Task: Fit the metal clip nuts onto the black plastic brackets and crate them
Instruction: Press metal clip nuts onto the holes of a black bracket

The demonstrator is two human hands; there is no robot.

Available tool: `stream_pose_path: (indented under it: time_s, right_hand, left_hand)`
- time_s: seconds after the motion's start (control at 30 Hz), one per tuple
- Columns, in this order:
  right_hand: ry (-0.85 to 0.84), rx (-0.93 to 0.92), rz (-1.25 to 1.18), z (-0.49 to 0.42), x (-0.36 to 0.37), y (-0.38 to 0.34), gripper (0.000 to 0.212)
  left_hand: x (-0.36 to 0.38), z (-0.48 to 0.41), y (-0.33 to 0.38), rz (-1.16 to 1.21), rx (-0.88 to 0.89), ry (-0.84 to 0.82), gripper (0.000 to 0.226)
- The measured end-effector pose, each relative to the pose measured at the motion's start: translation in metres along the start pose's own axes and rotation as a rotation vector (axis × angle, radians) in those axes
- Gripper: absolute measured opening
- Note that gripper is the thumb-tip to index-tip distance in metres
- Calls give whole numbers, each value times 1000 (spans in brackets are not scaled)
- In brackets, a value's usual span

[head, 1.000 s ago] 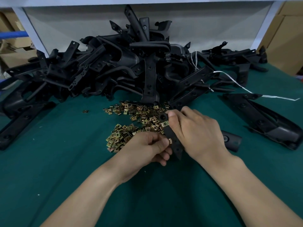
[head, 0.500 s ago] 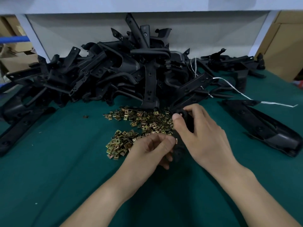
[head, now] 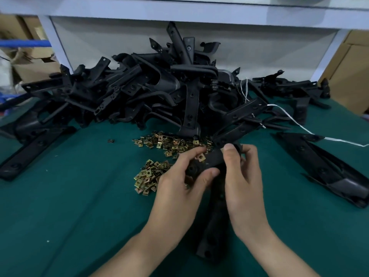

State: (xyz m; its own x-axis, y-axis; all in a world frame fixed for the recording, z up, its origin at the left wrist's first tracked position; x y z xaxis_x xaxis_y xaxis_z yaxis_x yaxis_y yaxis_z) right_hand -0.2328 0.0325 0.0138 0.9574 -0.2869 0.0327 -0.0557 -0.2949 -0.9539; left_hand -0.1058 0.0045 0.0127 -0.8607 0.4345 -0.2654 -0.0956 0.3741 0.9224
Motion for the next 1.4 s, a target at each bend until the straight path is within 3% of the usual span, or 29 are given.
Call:
stream_pose_path:
  time_s: [0.13,0.4,0.9,1.0,1.07,1.2,1.27,1.4]
  right_hand:
    - [93,-24,25,2,5,8,18]
    - [137,-14,63,0,9,11,21]
    - [157,7,75,0,7,15,21]
    - [136,5,60,-1,7,18,20]
    - [102,8,59,-5,4,19,19]
    - [-98,75,96,-18,-5,18,20]
    - [-231,105,73,-22,-9,21,22]
    - [-431,163,27,-25,-11,26,30]
  left_hand:
    - [5,0,1,-55,35,-2,29]
    - [4,-1,-3,-134,30,44,38]
    - [6,-1,-5,-67,-31,34,35]
    - [6,-1,-6,48,-59,-12,29]
    - [4,-5,-8,233,-100,-78,23]
    - [-9,-11,-20,625,-258,-212,39]
    - [-12,-12,-25,634,-328,-319,43]
    - [-6,-9,-30,703,-391,-483,28]
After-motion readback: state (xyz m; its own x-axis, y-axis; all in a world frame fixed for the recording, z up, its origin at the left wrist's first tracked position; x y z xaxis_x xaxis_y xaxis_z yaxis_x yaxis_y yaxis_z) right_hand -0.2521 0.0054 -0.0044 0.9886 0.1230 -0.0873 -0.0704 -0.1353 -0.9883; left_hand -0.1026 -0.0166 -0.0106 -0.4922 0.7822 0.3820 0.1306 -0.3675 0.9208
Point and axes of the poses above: each hand's wrist, its own z-axis away from the middle knuckle, its own x-axis out of the palm, y = z × x, the point moved 4 cm from there along -z, towards the middle knuckle, and after that the axes turned 15 degrees about -y, right-handed, at the moved point
